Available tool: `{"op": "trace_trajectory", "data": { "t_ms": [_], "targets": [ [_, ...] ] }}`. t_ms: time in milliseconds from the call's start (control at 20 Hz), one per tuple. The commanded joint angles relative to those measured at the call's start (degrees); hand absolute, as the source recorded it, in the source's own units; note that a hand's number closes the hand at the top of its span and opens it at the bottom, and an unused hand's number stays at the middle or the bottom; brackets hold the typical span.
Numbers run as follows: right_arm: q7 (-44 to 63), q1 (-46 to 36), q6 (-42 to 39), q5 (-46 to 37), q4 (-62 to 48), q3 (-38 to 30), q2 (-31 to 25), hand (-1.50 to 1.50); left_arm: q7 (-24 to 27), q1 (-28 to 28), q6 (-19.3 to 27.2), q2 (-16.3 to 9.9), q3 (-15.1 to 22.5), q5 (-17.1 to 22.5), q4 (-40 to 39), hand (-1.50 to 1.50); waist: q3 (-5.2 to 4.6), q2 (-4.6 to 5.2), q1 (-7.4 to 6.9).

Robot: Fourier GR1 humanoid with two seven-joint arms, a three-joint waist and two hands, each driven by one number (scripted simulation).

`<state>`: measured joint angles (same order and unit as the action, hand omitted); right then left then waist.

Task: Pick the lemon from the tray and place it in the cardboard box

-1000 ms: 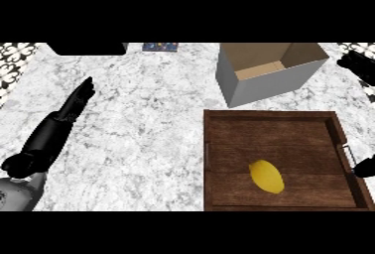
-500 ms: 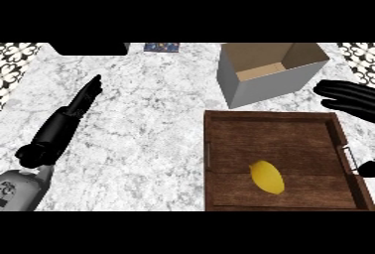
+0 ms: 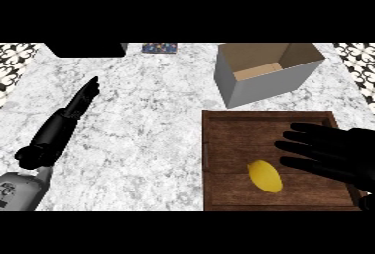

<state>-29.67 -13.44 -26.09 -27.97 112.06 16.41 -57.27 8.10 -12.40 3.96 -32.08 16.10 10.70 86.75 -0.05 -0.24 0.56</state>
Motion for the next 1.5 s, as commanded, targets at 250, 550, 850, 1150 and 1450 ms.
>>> {"op": "trace_trajectory", "data": {
  "t_ms": [250,550,850,1150,1450],
  "targets": [
    [14.3,7.2,-4.9,-12.1,12.0,6.0,4.5,-1.50,-3.4,-5.6,-1.8,3.1,-2.3,-2.7,-3.2,0.00,0.03,0.18,-0.05],
    [16.9,9.9,-9.9,-15.7,14.1,7.0,9.0,-1.50,-0.4,2.0,-4.1,4.2,-3.6,-4.6,1.2,0.00,0.04,0.15,-0.69],
    [15.1,8.5,-3.8,-26.0,6.6,10.2,14.6,-1.50,-5.4,-1.4,-6.1,5.9,-4.7,-5.6,1.8,0.00,0.08,0.26,-0.72],
    [16.2,10.7,-6.5,-31.4,10.8,11.1,17.9,-1.50,-0.8,1.0,-8.7,7.4,-8.5,-7.7,-0.1,0.00,0.04,0.18,-0.52],
    [14.6,8.4,-4.6,-37.4,2.0,11.0,21.8,-1.50,-4.1,-0.4,-8.1,10.4,-9.1,-10.6,0.8,0.00,0.05,0.21,-0.62]
  ]
}}
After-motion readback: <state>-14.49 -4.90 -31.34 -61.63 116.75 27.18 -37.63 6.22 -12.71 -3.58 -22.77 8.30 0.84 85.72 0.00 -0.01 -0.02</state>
